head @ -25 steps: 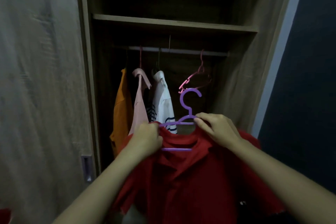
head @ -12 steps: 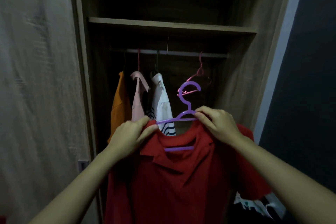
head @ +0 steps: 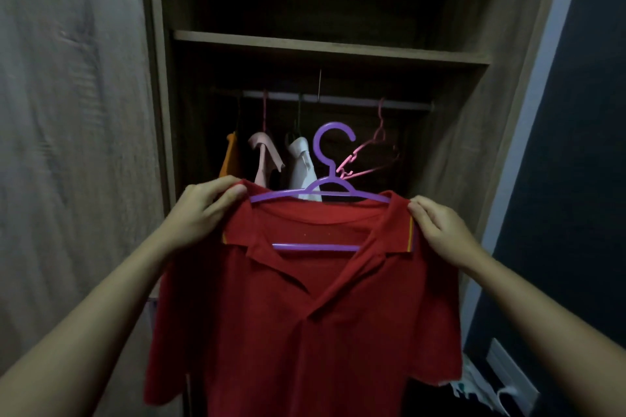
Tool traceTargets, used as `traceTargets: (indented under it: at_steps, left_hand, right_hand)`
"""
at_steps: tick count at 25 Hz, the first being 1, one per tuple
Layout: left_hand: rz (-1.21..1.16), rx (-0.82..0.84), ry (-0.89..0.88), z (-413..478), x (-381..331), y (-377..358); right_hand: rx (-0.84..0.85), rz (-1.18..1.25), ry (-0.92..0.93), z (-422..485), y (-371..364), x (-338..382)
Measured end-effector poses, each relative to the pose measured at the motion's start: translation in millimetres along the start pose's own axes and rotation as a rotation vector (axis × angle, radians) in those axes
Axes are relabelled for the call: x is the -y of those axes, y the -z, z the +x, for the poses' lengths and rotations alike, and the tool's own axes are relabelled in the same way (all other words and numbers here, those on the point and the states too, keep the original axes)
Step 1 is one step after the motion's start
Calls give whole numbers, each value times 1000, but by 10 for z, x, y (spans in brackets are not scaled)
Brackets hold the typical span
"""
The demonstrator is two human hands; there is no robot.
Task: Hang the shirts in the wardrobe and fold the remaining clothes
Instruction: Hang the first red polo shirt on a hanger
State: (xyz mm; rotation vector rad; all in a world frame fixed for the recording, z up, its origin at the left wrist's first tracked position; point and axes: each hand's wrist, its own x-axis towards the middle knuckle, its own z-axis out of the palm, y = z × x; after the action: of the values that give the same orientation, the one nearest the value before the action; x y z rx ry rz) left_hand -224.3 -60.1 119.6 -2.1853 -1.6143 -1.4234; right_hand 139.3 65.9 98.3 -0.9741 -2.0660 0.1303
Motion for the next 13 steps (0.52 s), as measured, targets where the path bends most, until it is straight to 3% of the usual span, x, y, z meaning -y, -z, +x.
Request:
traceTargets:
  at_steps: [3,6,10,13]
  left_hand:
    - [1,109,44,103,-67,185]
    - [160,263,7,152,-106,135]
    - [62,116,-44,94,-74,103]
    - [60,55,-68,42,-171,44]
  right_hand:
    - [-85,112,-44,-3,-12,9]
    - [-115,108,-24,-18,-34,62]
    - [-65,172,28,-53,54,105]
    - [61,201,73,18,197,202]
